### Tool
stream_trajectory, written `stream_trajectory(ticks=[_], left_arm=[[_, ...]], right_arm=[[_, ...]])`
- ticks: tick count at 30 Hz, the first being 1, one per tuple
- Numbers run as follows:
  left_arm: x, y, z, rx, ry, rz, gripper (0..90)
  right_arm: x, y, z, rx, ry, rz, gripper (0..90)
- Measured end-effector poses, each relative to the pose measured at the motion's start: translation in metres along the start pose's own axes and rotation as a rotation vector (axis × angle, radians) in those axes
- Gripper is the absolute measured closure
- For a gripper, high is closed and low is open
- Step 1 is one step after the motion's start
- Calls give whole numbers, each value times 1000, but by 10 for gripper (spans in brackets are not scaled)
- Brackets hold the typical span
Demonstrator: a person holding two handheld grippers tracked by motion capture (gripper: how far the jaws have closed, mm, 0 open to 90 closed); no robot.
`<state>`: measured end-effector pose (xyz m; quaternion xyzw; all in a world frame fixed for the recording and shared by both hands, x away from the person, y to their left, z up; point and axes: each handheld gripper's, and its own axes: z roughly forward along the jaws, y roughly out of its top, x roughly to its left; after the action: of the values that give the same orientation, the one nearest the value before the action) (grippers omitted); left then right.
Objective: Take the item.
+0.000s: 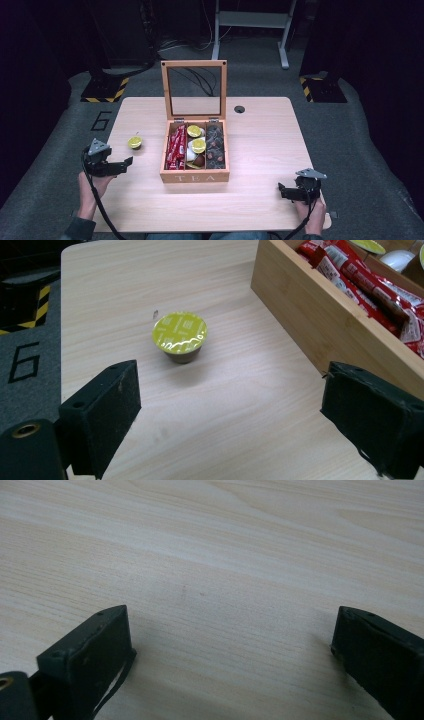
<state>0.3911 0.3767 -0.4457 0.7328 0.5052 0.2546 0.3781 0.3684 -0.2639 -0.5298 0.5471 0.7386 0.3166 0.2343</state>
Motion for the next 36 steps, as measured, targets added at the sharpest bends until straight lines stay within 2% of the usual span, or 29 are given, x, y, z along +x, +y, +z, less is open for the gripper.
stream_trajectory(ticks=[4, 11, 17, 21, 28, 31, 36], left_arm=[[-2, -9, -4, -7, 6, -6, 83], [-5, -29, -6, 18, 26, -5, 65], [-3, -53, -2, 80, 35, -16, 15], [-3, -68, 2, 97, 39, -38, 3], [-5, -90, 11, 152, 40, -35, 2], [-8, -95, 13, 162, 47, -35, 2], [-8, -98, 13, 133, 51, -31, 0]], right_arm=[[0, 0, 0, 0, 0, 0, 20], [0, 0, 0, 0, -1, 1, 20], [0, 0, 0, -1, -1, 1, 20], [1, 0, 0, 0, -2, 5, 20], [1, 0, 0, -1, -2, 4, 20], [0, 0, 0, -1, -2, 4, 20], [0, 0, 0, -2, -2, 5, 20]])
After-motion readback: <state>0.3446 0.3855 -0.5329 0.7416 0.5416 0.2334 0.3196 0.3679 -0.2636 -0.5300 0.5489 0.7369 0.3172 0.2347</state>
